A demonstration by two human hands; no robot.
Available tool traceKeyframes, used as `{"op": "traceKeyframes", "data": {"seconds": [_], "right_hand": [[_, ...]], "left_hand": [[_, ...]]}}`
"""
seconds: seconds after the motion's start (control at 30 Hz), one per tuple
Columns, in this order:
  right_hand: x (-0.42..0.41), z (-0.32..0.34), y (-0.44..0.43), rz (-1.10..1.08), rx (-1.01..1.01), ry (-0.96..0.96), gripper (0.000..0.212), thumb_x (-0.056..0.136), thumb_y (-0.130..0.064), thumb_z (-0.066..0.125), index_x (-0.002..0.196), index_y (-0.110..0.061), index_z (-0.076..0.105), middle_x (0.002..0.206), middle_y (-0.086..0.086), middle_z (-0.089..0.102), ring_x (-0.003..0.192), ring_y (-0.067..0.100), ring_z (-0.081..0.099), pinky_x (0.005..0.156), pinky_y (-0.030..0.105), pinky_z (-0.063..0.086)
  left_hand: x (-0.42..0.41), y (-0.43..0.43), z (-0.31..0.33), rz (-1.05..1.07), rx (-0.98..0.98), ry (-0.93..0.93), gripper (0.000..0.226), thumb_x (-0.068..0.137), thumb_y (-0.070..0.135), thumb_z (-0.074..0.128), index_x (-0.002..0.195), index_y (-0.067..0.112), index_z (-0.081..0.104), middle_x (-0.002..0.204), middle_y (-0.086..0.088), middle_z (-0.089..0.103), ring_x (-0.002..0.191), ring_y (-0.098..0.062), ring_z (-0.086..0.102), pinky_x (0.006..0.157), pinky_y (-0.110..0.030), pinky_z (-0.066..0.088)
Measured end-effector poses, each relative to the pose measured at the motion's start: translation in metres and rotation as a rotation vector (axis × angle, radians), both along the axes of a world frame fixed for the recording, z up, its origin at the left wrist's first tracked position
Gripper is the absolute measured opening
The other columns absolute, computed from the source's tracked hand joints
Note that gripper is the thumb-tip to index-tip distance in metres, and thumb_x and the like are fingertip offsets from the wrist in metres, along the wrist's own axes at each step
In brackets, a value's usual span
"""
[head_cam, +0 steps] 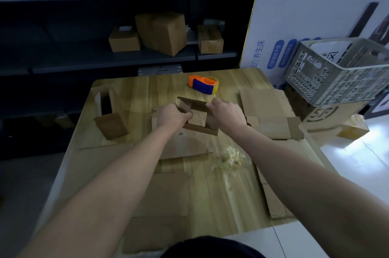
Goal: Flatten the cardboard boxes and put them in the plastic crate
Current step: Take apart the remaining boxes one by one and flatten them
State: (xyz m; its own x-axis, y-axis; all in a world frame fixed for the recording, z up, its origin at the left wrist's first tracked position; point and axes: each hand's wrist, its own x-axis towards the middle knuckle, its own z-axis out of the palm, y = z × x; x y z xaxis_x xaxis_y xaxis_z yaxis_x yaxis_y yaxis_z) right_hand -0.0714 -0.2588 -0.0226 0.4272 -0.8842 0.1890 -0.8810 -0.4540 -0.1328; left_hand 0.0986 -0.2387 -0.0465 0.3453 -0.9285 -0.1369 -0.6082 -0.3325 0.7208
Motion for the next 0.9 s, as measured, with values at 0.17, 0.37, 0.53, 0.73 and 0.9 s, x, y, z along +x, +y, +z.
{"op": "traceKeyframes", "data": {"seconds": [0.17,0.37,0.53,0.73,0.9], "right_hand": [[0.013,-0.004,-0.006,-0.359,0.286,-0.508,0.08,0.071,-0.047,0.078,0.129,-0.014,0.034,0.123,0.011,0.05,0.106,0.028,0.057,0.08,0.038,0.054],[0.033,-0.007,-0.003,-0.436,0.315,-0.495,0.073,0.072,-0.032,0.078,0.129,-0.01,0.038,0.116,0.009,0.05,0.103,0.027,0.056,0.076,0.034,0.051],[0.045,-0.001,0.002,-0.299,0.449,-0.646,0.042,0.079,-0.013,0.064,0.118,-0.007,0.05,0.091,0.005,0.058,0.077,0.018,0.058,0.057,0.027,0.051],[0.058,-0.001,0.015,-0.119,0.524,-0.508,0.046,0.085,0.004,0.048,0.122,-0.019,0.062,0.103,0.006,0.062,0.09,0.02,0.06,0.063,0.023,0.049],[0.074,-0.003,0.032,0.067,0.632,-0.43,0.031,0.086,-0.002,0.053,0.11,-0.015,0.069,0.094,0.005,0.068,0.086,0.019,0.066,0.074,0.031,0.056]], "left_hand": [[0.007,0.011,-0.009,0.093,-0.21,0.254,0.026,0.091,0.027,0.055,0.065,0.031,0.054,0.066,0.01,0.057,0.062,-0.004,0.054,0.053,-0.018,0.036],[0.021,0.013,-0.026,0.157,-0.295,0.342,0.037,0.097,0.031,0.045,0.064,0.02,0.056,0.059,0.004,0.051,0.052,-0.006,0.046,0.053,-0.021,0.035],[0.026,0.012,-0.026,0.341,-0.249,0.709,0.038,0.098,0.037,0.044,0.129,0.017,0.053,0.104,0.009,0.059,0.082,-0.001,0.055,0.079,-0.023,0.05],[0.044,0.019,-0.02,0.305,-0.245,1.189,0.063,0.08,0.06,0.059,0.13,0.023,0.05,0.117,-0.007,0.065,0.101,-0.025,0.064,0.084,-0.044,0.055],[0.043,0.018,-0.012,0.31,-0.194,1.109,0.074,0.068,0.054,0.076,0.122,0.015,0.044,0.108,-0.007,0.065,0.097,-0.026,0.065,0.079,-0.043,0.056]]}}
